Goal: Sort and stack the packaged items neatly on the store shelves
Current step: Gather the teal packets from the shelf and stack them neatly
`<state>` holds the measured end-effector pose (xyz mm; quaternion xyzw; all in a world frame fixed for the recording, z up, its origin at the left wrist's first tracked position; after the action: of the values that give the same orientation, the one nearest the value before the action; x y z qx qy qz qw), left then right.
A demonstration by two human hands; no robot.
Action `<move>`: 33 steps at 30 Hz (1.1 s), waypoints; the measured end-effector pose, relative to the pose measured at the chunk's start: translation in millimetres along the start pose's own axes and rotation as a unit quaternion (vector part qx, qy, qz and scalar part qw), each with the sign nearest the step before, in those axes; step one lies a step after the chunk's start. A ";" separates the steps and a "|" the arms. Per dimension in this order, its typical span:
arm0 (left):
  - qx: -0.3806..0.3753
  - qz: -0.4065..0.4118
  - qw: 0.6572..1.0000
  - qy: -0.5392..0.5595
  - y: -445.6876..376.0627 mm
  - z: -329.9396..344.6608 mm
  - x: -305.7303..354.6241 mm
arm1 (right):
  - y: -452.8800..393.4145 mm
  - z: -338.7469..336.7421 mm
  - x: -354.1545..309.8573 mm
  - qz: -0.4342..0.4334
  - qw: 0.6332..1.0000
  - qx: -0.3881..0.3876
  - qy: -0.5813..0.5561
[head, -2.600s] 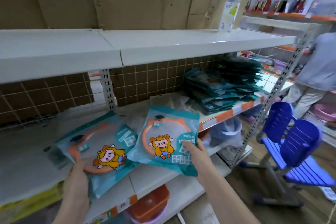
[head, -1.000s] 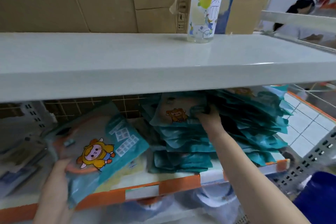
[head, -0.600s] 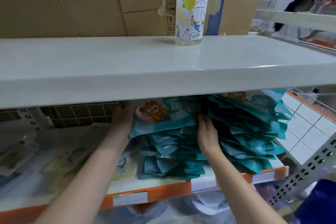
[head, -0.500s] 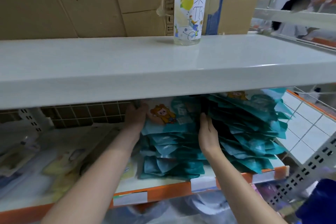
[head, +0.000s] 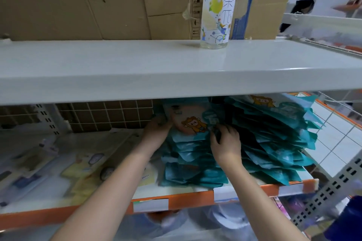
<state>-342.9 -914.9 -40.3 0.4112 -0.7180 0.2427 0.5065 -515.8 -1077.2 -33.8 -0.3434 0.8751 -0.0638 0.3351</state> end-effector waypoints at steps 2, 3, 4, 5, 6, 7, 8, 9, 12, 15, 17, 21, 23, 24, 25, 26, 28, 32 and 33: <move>0.022 0.037 0.999 -0.016 8.2 -20.2 1.7 | 8.4 -7.8 -12.9 -0.009 0.999 0.041 0.020; 0.033 0.042 0.998 -0.027 11.5 -31.4 -0.5 | 13.7 -10.0 -19.3 -0.005 0.998 0.054 0.033; 0.044 0.042 0.997 -0.038 14.8 -43.1 -3.6 | 19.1 -11.1 -26.6 -0.003 0.997 0.062 0.038; 0.054 0.039 0.996 -0.058 19.2 -55.8 -7.2 | 24.3 -11.8 -36.3 -0.009 0.997 0.069 0.033; 0.071 0.040 0.993 -0.080 25.3 -70.2 -10.3 | 29.4 -11.5 -47.6 -0.024 0.997 0.075 0.018; 0.089 0.039 0.990 -0.105 32.0 -87.2 -14.9 | 35.2 -10.5 -61.1 -0.044 0.996 0.078 -0.001; 0.106 0.043 0.986 -0.123 39.8 -104.9 -20.2 | 41.4 -7.3 -74.8 -0.062 0.995 0.076 -0.025; 0.118 0.043 0.983 -0.133 47.7 -122.6 -28.3 | 47.8 -1.8 -88.8 -0.074 0.994 0.065 -0.049; 0.155 0.047 0.977 -0.140 73.0 -184.7 -59.1 | 69.8 22.6 -127.4 -0.063 0.994 0.011 -0.090; 0.168 0.046 0.969 -0.172 100.1 -248.8 -89.8 | 98.1 48.5 -168.2 -0.062 0.990 -0.022 -0.128; 0.176 0.030 0.968 -0.178 116.2 -291.4 -116.1 | 118.4 71.2 -192.5 -0.048 0.988 -0.052 -0.135; 0.194 -0.003 0.970 -0.148 141.5 -370.7 -176.0 | 160.3 123.4 -242.4 -0.019 0.980 -0.128 -0.150; 0.201 -0.023 0.968 -0.147 153.7 -405.3 -200.1 | 180.9 148.8 -270.7 -0.028 0.974 -0.161 -0.153; 0.207 -0.030 0.966 -0.150 159.5 -421.1 -209.8 | 190.0 162.6 -282.6 -0.030 0.971 -0.179 -0.157; 0.212 -0.035 0.965 -0.152 164.9 -435.7 -218.7 | 199.3 175.1 -293.9 -0.030 0.967 -0.194 -0.160; 0.215 -0.039 0.964 -0.152 169.9 -448.6 -226.3 | 207.7 187.1 -303.5 -0.029 0.965 -0.206 -0.159; 0.223 -0.045 0.963 -0.146 177.1 -471.6 -241.1 | 222.9 206.1 -321.4 -0.029 0.962 -0.222 -0.156; 0.231 -0.077 0.959 -0.145 183.4 -503.9 -266.7 | 248.0 235.1 -346.8 -0.013 0.949 -0.273 -0.159; 0.233 -0.082 0.958 -0.144 182.5 -509.6 -271.8 | 250.3 241.5 -350.6 -0.010 0.948 -0.280 -0.152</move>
<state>-186.2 -332.1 -91.6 0.6060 -0.6706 0.2987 0.3063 -314.1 -633.6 -114.4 -0.4378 0.7928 0.2337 0.3540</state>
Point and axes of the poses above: each hand's wrist, its own y-axis away from the middle knuckle, its own z-axis out of the palm, x = y × z, the point moved 10 cm from there along -y, towards the middle knuckle
